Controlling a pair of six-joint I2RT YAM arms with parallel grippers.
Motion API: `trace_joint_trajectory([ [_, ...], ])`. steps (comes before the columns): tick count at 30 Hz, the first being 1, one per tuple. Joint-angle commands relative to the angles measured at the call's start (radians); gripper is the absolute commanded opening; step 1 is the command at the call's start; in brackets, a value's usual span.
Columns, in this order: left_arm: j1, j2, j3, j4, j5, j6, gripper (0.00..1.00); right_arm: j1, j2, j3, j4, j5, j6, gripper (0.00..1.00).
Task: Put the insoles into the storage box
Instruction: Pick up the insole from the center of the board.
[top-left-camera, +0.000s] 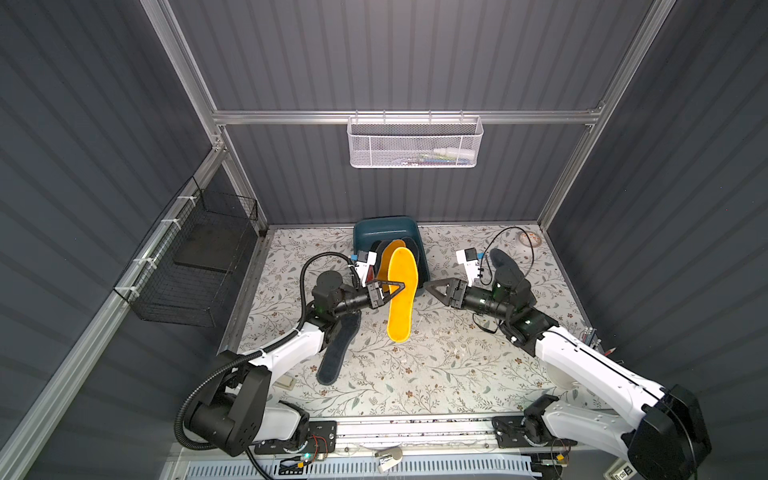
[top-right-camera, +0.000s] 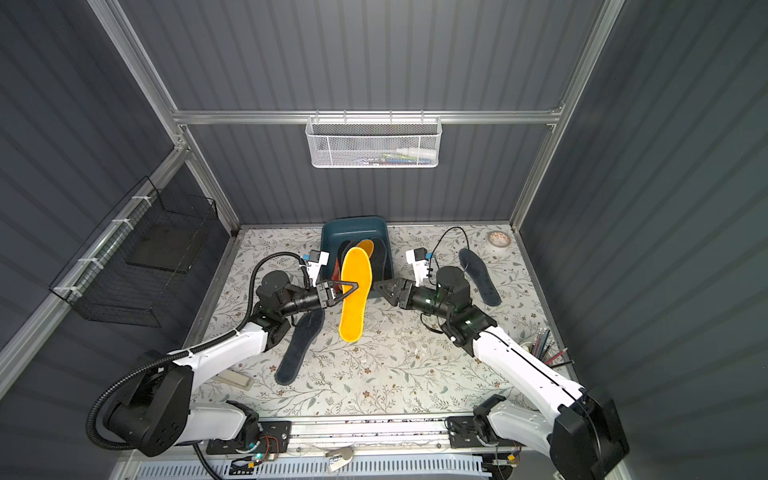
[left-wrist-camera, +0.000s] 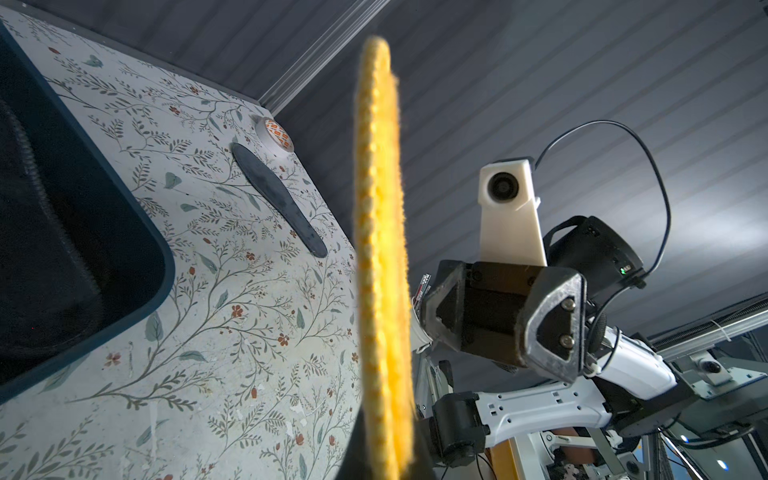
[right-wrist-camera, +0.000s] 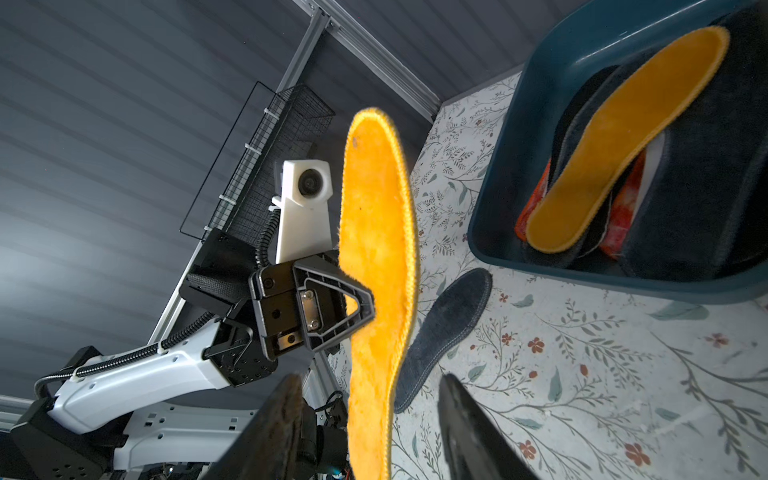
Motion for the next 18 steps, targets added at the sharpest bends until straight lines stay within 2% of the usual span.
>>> trace_joint_trajectory([
  [1,0.005,0.012,0.027,0.054,0.046,-0.019,0.0,0.001,0.066,-0.004,0.121,-0.059,0.031,0.54],
  [6,0.005,0.026,0.033,0.078,0.07,-0.036,0.0,0.018,0.144,0.02,0.196,-0.076,0.063,0.52],
  [9,0.005,0.029,0.03,0.078,0.073,-0.037,0.0,0.035,0.181,0.036,0.232,-0.084,0.08,0.45],
  [14,0.005,0.031,0.033,0.052,0.068,-0.025,0.0,0.046,0.216,0.048,0.288,-0.109,0.113,0.24],
  [18,0.005,0.031,0.033,0.039,0.061,-0.018,0.04,0.047,0.218,0.05,0.283,-0.102,0.11,0.04],
])
